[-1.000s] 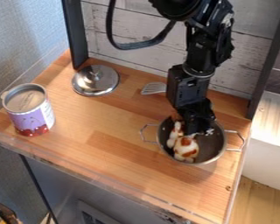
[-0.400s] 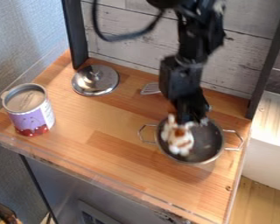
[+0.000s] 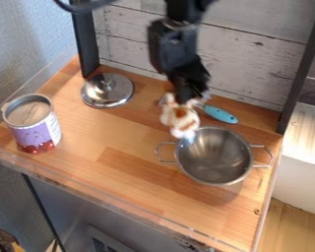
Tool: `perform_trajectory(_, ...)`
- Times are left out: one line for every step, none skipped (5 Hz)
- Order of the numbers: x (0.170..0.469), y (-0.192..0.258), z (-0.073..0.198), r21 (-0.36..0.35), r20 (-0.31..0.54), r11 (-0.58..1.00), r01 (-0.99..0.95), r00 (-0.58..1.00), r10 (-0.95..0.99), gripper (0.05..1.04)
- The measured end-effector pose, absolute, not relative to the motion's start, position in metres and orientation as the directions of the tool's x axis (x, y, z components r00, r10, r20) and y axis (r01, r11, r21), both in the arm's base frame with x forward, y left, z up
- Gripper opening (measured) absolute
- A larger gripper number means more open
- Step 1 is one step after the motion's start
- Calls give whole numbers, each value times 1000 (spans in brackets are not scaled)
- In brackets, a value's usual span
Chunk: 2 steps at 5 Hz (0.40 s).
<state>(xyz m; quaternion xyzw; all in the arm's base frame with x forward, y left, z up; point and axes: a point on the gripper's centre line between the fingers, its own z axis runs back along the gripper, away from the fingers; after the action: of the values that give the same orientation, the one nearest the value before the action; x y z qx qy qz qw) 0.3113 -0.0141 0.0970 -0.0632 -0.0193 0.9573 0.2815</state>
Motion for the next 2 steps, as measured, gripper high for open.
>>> perform_trajectory(314, 19, 98, -88, -118, -881, -465, -873, 473, 122)
perform_trajectory(321, 43, 83, -120, -95, -892, -437, -889, 448, 122)
